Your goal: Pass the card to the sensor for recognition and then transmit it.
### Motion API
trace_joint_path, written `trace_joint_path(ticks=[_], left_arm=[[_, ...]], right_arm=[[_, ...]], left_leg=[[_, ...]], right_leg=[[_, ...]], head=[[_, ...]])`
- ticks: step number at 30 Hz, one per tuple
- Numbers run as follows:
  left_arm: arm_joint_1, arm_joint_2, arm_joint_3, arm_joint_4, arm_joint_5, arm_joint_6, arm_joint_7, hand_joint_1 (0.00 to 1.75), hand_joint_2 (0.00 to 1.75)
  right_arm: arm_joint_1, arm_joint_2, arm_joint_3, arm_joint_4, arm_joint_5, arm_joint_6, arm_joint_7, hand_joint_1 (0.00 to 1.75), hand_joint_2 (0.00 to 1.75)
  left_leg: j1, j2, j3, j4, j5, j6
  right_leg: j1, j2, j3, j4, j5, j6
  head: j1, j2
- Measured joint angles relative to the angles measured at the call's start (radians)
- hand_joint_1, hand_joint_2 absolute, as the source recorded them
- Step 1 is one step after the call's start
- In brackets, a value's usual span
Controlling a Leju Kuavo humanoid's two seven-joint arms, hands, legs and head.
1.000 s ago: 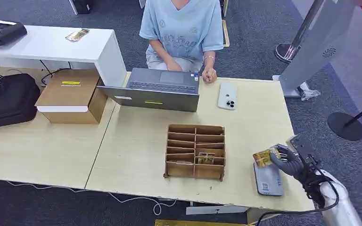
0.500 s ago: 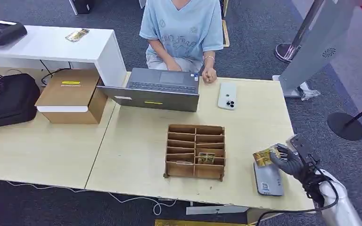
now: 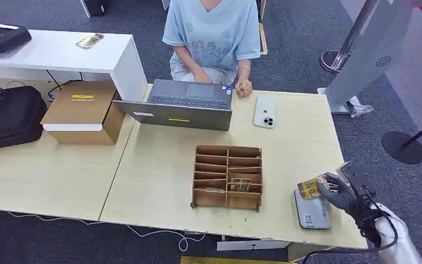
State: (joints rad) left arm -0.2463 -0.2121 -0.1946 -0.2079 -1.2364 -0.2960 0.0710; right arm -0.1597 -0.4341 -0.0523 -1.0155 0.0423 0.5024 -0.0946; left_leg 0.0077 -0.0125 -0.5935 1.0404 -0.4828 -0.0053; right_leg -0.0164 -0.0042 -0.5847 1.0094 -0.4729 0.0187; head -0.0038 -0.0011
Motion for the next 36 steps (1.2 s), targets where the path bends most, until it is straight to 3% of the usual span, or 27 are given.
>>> trace_joint_path(ticks=[25,36], left_arm=[[0.0,0.003,-0.027,0.0,-0.018,-0.009,-0.001,0.0,0.0],[-0.002,0.003,-0.032,0.0,-0.025,-0.018,-0.003,0.0,0.0]], right_arm=[[0.084,-0.003,-0.064,-0.066,-0.008,0.008,0.003,1.75,1.75],[0.094,-0.003,-0.072,-0.084,0.051,0.014,0.001,1.75,1.75]], left_leg=[[0.0,0.0,0.0,0.0,0.0,0.0],[0.0,0.0,0.0,0.0,0.0,0.0]], right_leg=[[0.0,0.0,0.0,0.0,0.0,0.0],[0.0,0.0,0.0,0.0,0.0,0.0]], head=[[0.0,0.0],[0.0,0.0]])
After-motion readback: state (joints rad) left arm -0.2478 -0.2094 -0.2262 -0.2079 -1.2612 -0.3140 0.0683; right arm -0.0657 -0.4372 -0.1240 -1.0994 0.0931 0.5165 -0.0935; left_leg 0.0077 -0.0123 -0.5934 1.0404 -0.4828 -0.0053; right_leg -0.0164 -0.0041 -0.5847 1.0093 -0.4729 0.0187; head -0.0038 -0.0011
